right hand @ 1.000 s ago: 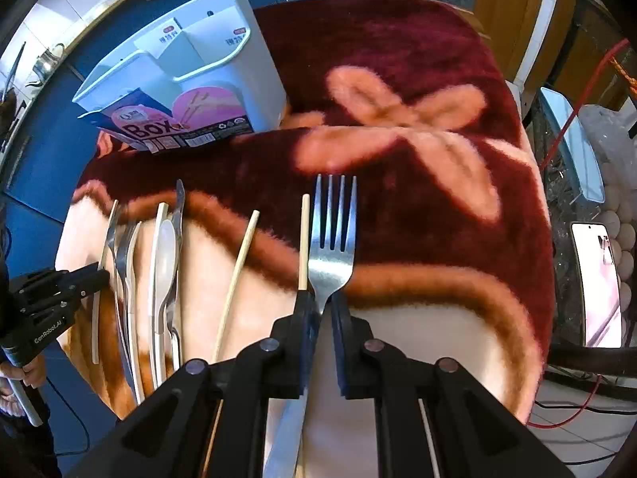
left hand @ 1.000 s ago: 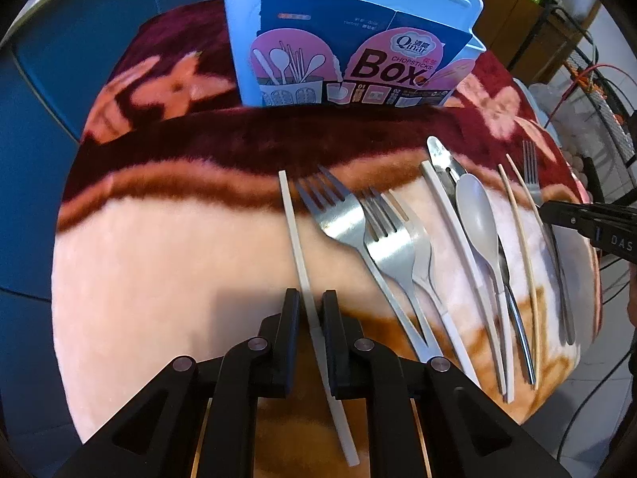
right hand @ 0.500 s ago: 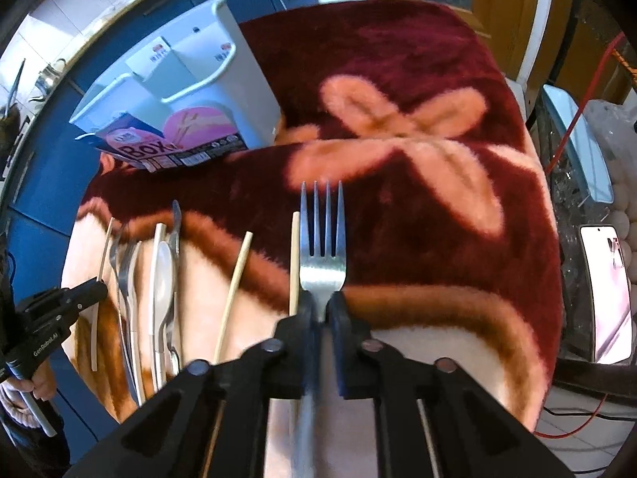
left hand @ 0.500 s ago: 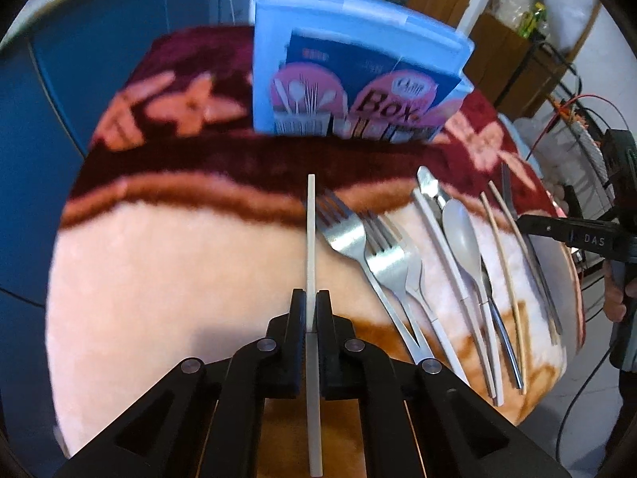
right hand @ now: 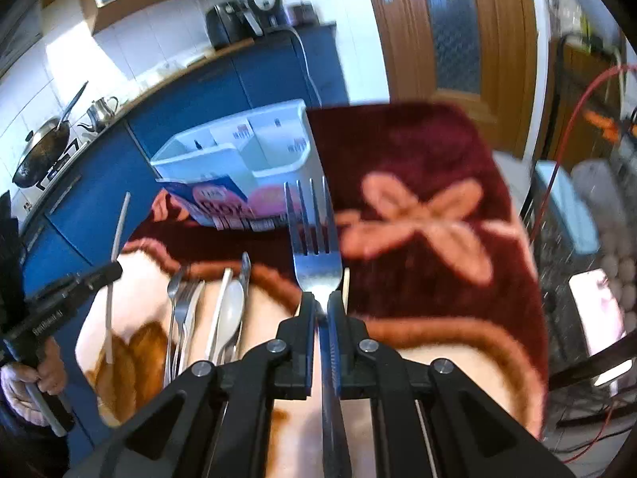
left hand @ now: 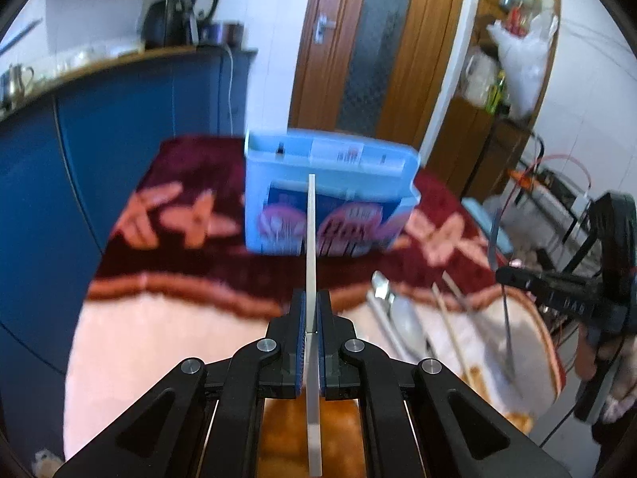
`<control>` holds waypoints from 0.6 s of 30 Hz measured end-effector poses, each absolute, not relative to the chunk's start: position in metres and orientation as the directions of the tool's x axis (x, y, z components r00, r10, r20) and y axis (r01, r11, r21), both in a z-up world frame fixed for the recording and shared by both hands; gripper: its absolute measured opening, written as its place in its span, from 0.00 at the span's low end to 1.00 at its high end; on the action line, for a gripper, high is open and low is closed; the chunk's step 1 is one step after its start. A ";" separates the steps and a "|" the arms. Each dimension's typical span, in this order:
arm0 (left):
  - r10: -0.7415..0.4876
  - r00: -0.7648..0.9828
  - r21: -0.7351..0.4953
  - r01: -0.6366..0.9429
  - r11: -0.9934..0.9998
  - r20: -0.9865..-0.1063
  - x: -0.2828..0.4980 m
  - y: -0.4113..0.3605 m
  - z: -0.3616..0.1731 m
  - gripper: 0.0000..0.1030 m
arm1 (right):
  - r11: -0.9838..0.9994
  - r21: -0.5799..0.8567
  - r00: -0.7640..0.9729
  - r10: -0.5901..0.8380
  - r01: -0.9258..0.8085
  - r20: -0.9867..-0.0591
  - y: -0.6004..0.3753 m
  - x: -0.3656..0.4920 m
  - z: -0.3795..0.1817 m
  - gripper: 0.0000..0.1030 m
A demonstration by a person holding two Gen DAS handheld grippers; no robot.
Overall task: Organize utensils
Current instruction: 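Lift the white chopstick with the left tool while the right tool carries the fork toward the holder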
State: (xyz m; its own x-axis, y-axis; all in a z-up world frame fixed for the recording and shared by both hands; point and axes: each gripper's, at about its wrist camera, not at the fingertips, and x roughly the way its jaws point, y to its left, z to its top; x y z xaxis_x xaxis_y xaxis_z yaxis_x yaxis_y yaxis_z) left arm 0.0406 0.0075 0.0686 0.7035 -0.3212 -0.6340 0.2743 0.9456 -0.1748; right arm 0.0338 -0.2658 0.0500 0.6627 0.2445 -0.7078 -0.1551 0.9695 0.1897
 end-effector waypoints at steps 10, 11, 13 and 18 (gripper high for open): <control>-0.304 0.830 -0.184 0.245 0.952 -0.467 0.076 0.015 0.115 0.05 | 0.968 0.166 0.790 0.250 -0.188 -0.560 -0.256 0.033 0.093 0.02; -0.291 0.845 -0.175 0.236 0.956 -0.449 0.080 0.015 0.118 0.05 | 0.967 0.169 0.800 0.252 -0.190 -0.544 -0.256 0.034 0.097 0.01; -0.279 0.864 -0.174 0.225 0.959 -0.419 0.088 0.016 0.123 0.05 | 0.966 0.163 0.821 0.256 -0.200 -0.510 -0.254 0.038 0.107 0.01; -0.264 0.875 -0.198 0.199 0.960 -0.406 0.110 0.020 0.130 0.05 | 0.966 0.139 0.826 0.257 -0.217 -0.501 -0.246 0.052 0.116 0.01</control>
State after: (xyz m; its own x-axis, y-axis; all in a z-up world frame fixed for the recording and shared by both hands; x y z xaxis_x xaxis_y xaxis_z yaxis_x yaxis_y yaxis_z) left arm 0.1100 0.0196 0.1299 0.8747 -0.2645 -0.4061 0.1986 0.9600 -0.1976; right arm 0.0519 -0.2462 0.1161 0.8261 0.2574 -0.5013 -0.2169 0.9663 0.1388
